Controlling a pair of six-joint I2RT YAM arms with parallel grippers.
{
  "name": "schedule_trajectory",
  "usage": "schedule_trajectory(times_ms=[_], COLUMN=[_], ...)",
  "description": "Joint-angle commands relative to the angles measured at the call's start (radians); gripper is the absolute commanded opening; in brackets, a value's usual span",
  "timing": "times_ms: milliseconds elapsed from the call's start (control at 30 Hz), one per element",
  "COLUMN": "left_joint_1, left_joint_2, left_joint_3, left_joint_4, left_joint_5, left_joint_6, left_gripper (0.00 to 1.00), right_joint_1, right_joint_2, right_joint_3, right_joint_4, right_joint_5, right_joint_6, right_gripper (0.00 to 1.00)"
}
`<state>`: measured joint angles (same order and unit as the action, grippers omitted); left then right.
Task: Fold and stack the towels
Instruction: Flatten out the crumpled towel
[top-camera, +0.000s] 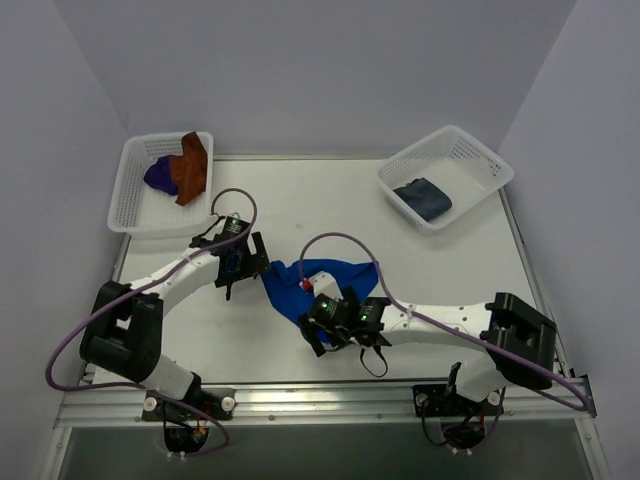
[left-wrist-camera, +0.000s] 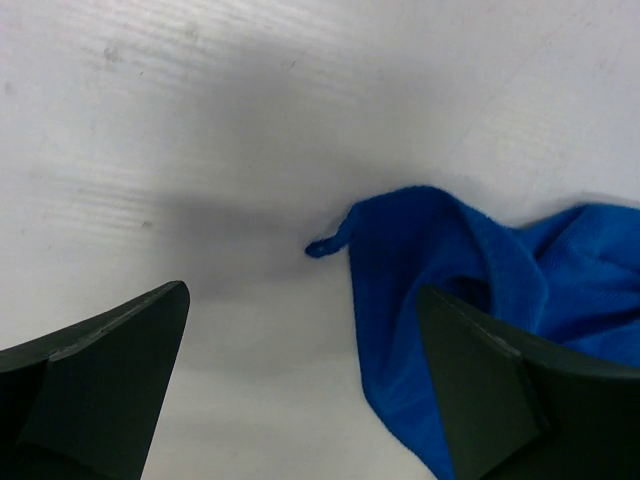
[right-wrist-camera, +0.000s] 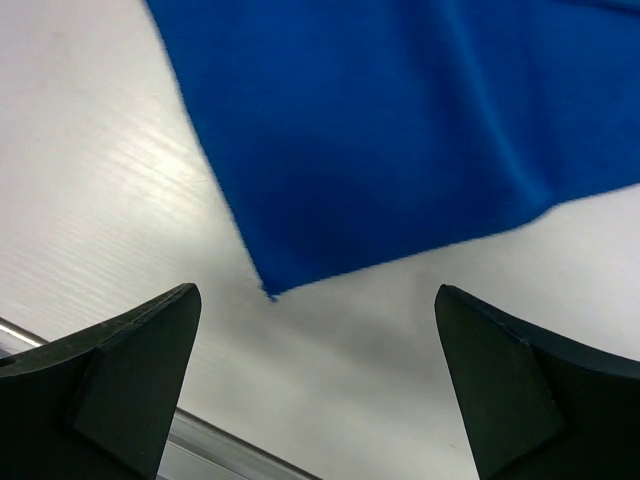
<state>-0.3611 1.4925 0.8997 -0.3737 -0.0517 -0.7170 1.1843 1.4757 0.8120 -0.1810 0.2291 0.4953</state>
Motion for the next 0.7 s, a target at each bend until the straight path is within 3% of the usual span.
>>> schedule_trajectory(times_ms=[0, 33, 200, 300, 433, 633, 667], left_joint_1=[0.005, 0.005, 0.004, 0.004, 0.002, -0.006, -0.006], left_joint_2=[0.055, 0.08, 0.107, 0.121, 0.152, 0.169, 0.172], left_joint_3=[0.074, 0.08, 0.052, 0.033, 0.024, -0.025, -0.036], left_joint_4=[0.054, 0.055, 0.088, 0.116, 0.131, 0.174, 0.183], left_joint_5=[0.018, 0.022, 0.039, 0.05, 0.084, 0.105, 0.108], left_joint_6=[0.028, 0.031, 0.03, 0.025, 0.021, -0.004, -0.006], left_gripper=[0.98, 1.0, 0.74, 0.7, 0.46, 0.46, 0.4], right_joint_1=[0.061, 0.07, 0.069, 0.069, 0.069, 0.069, 0.069], right_joint_2=[0.09, 0.109, 0.159, 0.156, 0.156, 0.156, 0.152], right_joint_3=[0.087, 0.096, 0.116, 0.104, 0.093, 0.085, 0.082], right_joint_4=[-0.009, -0.014, 0.005, 0.032, 0.058, 0.074, 0.075], right_joint_5=[0.102, 0.105, 0.104, 0.058, 0.038, 0.038, 0.039], right_joint_6=[-0.012, -0.012, -0.008, -0.009, -0.009, -0.012, -0.014], right_gripper=[1.0, 0.99, 0.98, 0.96, 0.94, 0.94, 0.94])
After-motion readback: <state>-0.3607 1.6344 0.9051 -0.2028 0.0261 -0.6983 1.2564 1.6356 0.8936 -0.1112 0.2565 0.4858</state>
